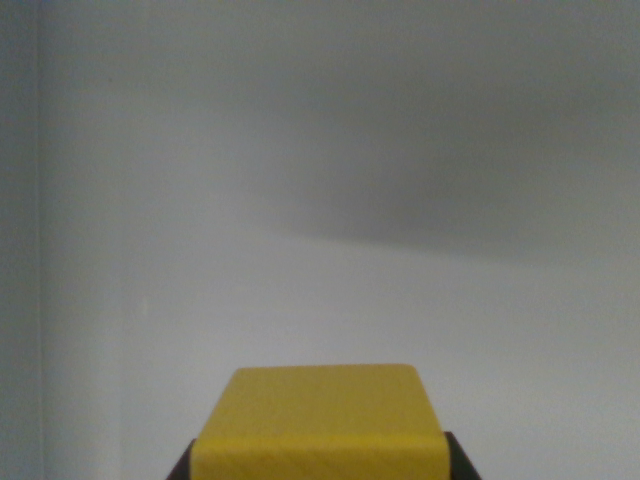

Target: Pick yellow cube

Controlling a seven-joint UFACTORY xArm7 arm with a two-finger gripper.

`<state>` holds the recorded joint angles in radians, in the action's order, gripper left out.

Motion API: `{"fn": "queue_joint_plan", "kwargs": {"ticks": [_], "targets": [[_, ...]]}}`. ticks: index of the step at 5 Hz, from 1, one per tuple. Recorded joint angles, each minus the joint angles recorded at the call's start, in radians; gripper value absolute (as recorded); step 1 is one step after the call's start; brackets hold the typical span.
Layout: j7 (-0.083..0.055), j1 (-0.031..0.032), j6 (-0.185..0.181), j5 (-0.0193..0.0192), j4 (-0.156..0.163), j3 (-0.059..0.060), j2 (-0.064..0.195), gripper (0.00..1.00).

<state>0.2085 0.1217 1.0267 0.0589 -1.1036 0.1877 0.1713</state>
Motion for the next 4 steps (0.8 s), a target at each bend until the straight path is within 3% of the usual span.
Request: {"fn": "queue_joint_plan", "kwargs": {"ticks": [1,2,3,4], "targets": [[0.001,-0.0011,0.044,0.0019,-0.029,0.0,-0.015,1.0],[0.001,-0.0011,0.044,0.0019,-0.029,0.0,-0.015,1.0],[0.002,-0.0024,0.091,0.004,-0.061,0.0,-0.031,1.0],[0.002,-0.0024,0.091,0.004,-0.061,0.0,-0.031,1.0]]}}
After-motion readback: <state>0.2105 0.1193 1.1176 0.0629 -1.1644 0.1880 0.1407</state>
